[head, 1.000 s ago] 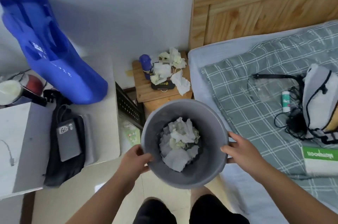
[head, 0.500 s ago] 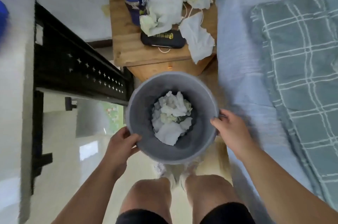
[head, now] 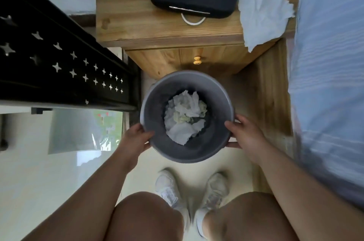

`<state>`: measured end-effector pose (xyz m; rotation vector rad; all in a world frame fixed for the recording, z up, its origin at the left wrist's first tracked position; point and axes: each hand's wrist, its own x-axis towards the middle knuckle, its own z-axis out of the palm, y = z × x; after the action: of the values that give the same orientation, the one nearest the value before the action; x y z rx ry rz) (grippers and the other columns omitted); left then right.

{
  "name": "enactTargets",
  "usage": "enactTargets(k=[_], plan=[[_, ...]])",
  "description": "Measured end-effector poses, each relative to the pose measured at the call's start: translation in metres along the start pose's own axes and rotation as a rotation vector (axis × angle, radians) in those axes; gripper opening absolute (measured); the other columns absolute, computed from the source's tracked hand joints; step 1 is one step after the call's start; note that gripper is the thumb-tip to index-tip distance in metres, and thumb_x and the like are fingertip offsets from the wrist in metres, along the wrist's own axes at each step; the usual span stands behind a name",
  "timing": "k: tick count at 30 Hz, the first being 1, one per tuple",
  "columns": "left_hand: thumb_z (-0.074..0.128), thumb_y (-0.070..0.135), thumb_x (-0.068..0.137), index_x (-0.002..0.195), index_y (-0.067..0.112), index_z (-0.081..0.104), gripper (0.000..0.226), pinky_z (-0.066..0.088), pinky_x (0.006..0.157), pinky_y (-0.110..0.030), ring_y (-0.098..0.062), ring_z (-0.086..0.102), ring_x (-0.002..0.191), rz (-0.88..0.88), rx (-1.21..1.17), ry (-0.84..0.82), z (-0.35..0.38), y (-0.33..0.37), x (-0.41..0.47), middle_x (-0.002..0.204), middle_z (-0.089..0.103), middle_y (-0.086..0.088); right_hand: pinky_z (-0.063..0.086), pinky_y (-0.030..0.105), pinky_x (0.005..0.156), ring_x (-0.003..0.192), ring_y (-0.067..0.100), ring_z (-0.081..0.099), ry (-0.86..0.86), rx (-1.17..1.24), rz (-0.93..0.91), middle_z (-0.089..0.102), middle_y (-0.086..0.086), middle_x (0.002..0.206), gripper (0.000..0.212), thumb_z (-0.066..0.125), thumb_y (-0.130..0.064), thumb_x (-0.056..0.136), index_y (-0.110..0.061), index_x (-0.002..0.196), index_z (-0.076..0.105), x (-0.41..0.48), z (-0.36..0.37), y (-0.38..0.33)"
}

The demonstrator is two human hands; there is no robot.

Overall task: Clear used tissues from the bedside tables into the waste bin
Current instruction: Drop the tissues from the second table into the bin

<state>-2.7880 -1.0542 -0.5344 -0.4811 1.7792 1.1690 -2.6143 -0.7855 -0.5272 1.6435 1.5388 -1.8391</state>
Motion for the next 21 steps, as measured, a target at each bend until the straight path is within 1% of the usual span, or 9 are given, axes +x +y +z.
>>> enactTargets(k=[4,7,10,12,14,15,16,18,21], plan=[[0.069,0.004,0.101,0.123,0.010,0.071,0.023,0.064,0.075,-0.022,-0.016,0.080,0.103,-0.004,-0.037,-0.042,0.005,0.001,0.005,0.115,0.083,-0.002,0.066,0.038,0.063,0.102,0.029,0.075,0.035,0.016,-0.028,0.078,0.003,0.113,0.030,0.058,-0.015,0.106,-0.023,0.134,0.063,0.005,0.001,-0.002],[0.073,0.012,0.100,0.122,0.017,0.073,0.022,0.065,0.089,-0.029,-0.012,0.080,0.101,-0.014,-0.005,-0.042,0.007,0.005,-0.006,0.112,0.084,0.005,0.064,0.043,0.081,0.110,0.028,0.072,0.040,0.018,0.011,0.074,0.006,0.129,0.045,0.063,-0.021,0.103,-0.021,0.147,0.055,-0.004,0.003,-0.005],[0.077,0.024,0.095,0.125,0.018,0.073,0.031,0.059,0.102,-0.044,-0.023,0.072,0.119,0.011,0.126,0.085,0.011,0.009,-0.031,0.122,0.080,0.002,0.054,0.048,0.106,0.130,0.026,0.061,0.102,-0.060,0.027,0.057,0.008,0.152,0.070,0.070,-0.027,0.098,-0.010,0.158,0.038,-0.029,-0.001,-0.015],[0.079,0.031,0.092,0.135,0.010,0.066,0.050,0.055,0.108,-0.052,-0.031,0.066,0.127,0.025,0.181,0.200,0.016,0.017,-0.057,0.136,0.072,-0.010,0.048,0.049,0.112,0.131,0.021,0.059,0.121,-0.122,-0.012,0.060,0.002,0.148,0.066,0.071,-0.031,0.096,-0.012,0.154,0.047,-0.055,-0.005,-0.026],[0.079,0.033,0.092,0.133,0.013,0.068,0.047,0.059,0.100,-0.047,-0.024,0.070,0.117,0.040,0.138,0.205,0.023,0.030,-0.091,0.130,0.073,-0.003,0.055,0.047,0.103,0.108,-0.001,0.068,0.103,-0.149,-0.039,0.072,-0.026,0.115,0.033,0.069,-0.038,0.095,-0.042,0.128,0.071,-0.091,-0.011,-0.047],[0.079,0.031,0.092,0.129,0.019,0.070,0.040,0.061,0.093,-0.042,-0.016,0.072,0.109,0.044,0.099,0.174,0.026,0.039,-0.112,0.124,0.074,0.004,0.058,0.043,0.094,0.093,-0.010,0.069,0.067,-0.147,-0.055,0.073,-0.036,0.096,0.021,0.067,-0.041,0.095,-0.058,0.105,0.074,-0.110,-0.014,-0.058],[0.078,0.030,0.092,0.123,0.025,0.071,0.032,0.062,0.086,-0.037,-0.013,0.073,0.103,0.041,0.065,0.133,0.029,0.047,-0.133,0.120,0.074,0.007,0.059,0.038,0.086,0.086,-0.014,0.069,0.034,-0.135,-0.075,0.071,-0.041,0.088,0.022,0.066,-0.044,0.094,-0.065,0.089,0.071,-0.131,-0.017,-0.071],[0.078,0.028,0.094,0.114,0.027,0.075,0.021,0.064,0.078,-0.032,-0.013,0.076,0.097,0.030,0.016,0.050,0.031,0.069,-0.176,0.115,0.077,0.003,0.059,0.033,0.079,0.093,-0.008,0.071,0.004,-0.096,-0.085,0.075,-0.033,0.096,0.008,0.066,-0.054,0.087,-0.060,0.086,0.071,-0.172,-0.027,-0.098],[0.077,0.024,0.097,0.110,0.029,0.077,0.014,0.064,0.067,-0.024,-0.008,0.079,0.087,0.071,0.015,-0.023,0.030,0.112,-0.234,0.107,0.080,0.000,0.061,0.031,0.076,0.089,0.009,0.076,0.000,-0.073,-0.111,0.079,-0.012,0.099,0.018,0.069,-0.058,0.078,-0.050,0.093,0.076,-0.227,-0.052,-0.138]])
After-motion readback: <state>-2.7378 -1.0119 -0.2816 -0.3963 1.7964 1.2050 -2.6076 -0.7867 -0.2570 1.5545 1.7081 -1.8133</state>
